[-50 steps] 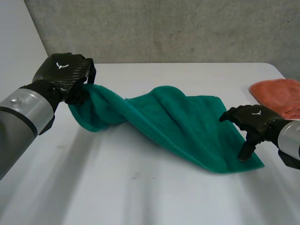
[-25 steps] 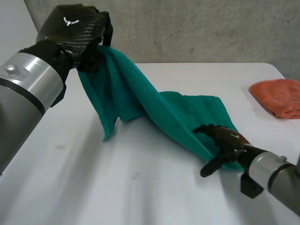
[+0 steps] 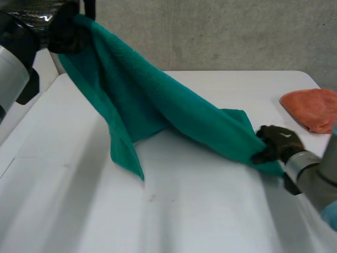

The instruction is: Fold the laundry.

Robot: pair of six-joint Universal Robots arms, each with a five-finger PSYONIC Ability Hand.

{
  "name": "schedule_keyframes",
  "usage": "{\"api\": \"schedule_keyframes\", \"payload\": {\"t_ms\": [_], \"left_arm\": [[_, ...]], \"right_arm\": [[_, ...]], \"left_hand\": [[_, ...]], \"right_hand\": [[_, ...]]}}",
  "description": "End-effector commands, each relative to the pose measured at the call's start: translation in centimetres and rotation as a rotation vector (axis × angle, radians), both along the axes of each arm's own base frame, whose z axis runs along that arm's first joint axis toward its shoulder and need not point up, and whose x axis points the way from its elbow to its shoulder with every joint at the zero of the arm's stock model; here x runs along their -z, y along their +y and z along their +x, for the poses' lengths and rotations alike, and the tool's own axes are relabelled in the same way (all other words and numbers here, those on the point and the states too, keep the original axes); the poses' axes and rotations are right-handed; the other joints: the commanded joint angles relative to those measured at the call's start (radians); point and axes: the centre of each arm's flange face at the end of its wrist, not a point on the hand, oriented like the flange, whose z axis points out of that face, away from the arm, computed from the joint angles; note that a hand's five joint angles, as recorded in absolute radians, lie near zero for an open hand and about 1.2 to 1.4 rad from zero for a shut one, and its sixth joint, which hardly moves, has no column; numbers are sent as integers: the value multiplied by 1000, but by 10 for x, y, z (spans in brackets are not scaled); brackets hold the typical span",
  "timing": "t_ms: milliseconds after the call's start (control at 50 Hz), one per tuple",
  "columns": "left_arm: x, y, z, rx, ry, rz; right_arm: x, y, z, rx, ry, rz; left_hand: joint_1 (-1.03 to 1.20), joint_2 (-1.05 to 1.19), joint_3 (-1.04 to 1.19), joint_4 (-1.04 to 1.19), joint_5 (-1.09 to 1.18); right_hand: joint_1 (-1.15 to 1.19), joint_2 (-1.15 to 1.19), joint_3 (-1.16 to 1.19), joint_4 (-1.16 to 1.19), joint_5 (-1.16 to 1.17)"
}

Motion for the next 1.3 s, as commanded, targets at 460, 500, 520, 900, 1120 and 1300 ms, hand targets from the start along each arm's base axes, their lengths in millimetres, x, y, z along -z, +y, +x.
{"api": "schedule_keyframes", "payload": {"t_ms": [460, 500, 520, 900, 1120, 1300], "left_arm": [[118, -35, 30, -99, -493, 355], [129, -42, 27, -94, -535, 372], [132, -46, 26, -93, -543, 375], [143, -208, -20, -239, -437, -144], [14, -231, -4, -399, -84, -678], [49, -229, 17, -345, -46, -486]], "right_arm": [[-213, 44, -49, -305, 669, -243], [-204, 37, -49, -319, 666, -215], [-197, 31, -50, -322, 670, -186], [-149, -106, 41, -163, 694, -555], [-278, -121, 47, 135, 363, -1209], [-223, -124, 57, 22, 407, -976]], "left_hand": [[252, 200, 202, 195, 245], [252, 200, 202, 195, 245], [252, 200, 202, 195, 245], [252, 200, 202, 195, 245], [252, 200, 202, 195, 245], [252, 200, 202, 195, 245]], "right_hand": [[542, 397, 418, 417, 456], [542, 397, 418, 417, 456], [542, 397, 418, 417, 456], [542, 397, 418, 417, 456], [542, 397, 418, 417, 456], [542, 397, 418, 417, 456]]}}
